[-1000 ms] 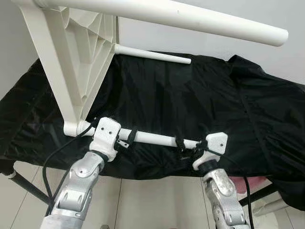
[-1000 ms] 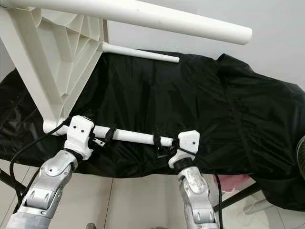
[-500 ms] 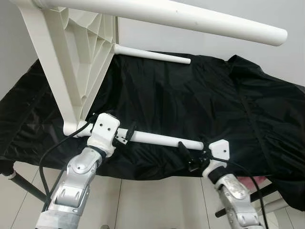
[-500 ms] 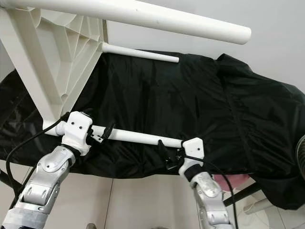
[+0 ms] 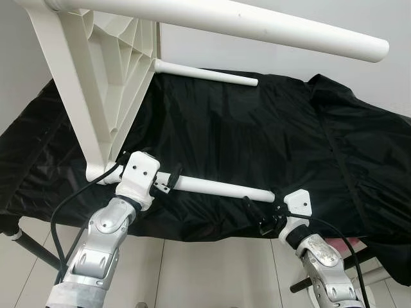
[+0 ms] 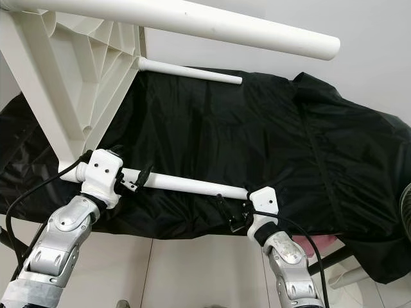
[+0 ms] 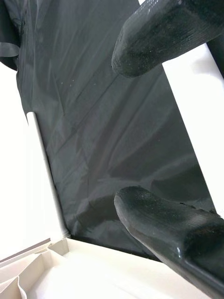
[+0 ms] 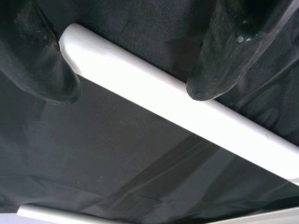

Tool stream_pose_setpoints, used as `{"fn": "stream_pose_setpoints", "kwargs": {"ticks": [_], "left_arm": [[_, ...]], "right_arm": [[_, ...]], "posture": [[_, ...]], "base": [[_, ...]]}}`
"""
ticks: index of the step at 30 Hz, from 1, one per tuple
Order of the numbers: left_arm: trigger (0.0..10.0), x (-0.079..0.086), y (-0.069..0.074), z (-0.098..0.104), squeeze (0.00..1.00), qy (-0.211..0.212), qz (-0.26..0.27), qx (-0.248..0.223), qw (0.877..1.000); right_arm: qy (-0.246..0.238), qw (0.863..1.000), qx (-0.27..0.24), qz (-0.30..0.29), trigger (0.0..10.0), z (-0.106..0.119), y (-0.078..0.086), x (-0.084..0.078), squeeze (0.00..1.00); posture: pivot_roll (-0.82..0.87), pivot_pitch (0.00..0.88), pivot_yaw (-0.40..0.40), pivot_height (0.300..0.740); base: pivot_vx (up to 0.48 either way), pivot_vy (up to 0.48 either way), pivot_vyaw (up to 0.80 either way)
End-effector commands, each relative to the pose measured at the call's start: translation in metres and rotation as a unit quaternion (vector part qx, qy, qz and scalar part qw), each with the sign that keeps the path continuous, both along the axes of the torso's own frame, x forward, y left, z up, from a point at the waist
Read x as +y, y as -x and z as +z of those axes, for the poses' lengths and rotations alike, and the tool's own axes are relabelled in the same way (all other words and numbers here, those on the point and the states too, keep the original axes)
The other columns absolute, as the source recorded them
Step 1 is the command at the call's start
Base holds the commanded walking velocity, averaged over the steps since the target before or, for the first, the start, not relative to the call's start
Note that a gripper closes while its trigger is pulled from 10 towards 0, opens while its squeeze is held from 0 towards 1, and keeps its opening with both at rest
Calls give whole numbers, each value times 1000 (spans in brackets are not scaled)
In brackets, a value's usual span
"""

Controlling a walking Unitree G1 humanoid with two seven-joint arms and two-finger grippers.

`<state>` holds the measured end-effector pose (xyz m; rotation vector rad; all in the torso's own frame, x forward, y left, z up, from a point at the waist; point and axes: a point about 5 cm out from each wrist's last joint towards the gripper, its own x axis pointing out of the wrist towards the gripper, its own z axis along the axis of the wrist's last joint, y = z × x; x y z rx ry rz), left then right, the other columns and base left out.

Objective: Building children table

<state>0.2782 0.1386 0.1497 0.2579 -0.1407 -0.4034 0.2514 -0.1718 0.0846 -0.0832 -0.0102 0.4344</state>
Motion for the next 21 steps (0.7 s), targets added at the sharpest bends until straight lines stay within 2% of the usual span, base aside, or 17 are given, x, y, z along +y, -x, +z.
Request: {"fn": "stream_pose_setpoints", "kwargs": {"ticks": [1,8,13,16,21], "left_arm": [[10000,-4,0,6,0,-6,-19,-11,1000],[10000,-7,-1,8,0,-12,-23,-15,1000],[10000,-7,-2,8,0,-14,-21,-14,1000],[10000,-5,-2,6,0,-18,-17,-8,1000],[10000,-5,0,4,0,-18,-19,-5,1000]], "right_arm": [[4,1000,16,-3,10000,-4,-1,-7,0],[3,998,46,-39,10000,-9,-7,-23,0],[-2,997,48,-56,10000,-10,-9,-28,0],[-23,994,53,-91,10000,-10,-12,-36,0],[-25,990,53,-125,10000,-12,-13,-42,0]], "posture": [[12,38,-56,740],[8,42,-56,740],[8,41,-54,740],[7,50,-50,740],[8,46,-45,740]], "base": [[0,0,0],[0,0,0],[0,0,0],[0,0,0],[0,0,0]]}}
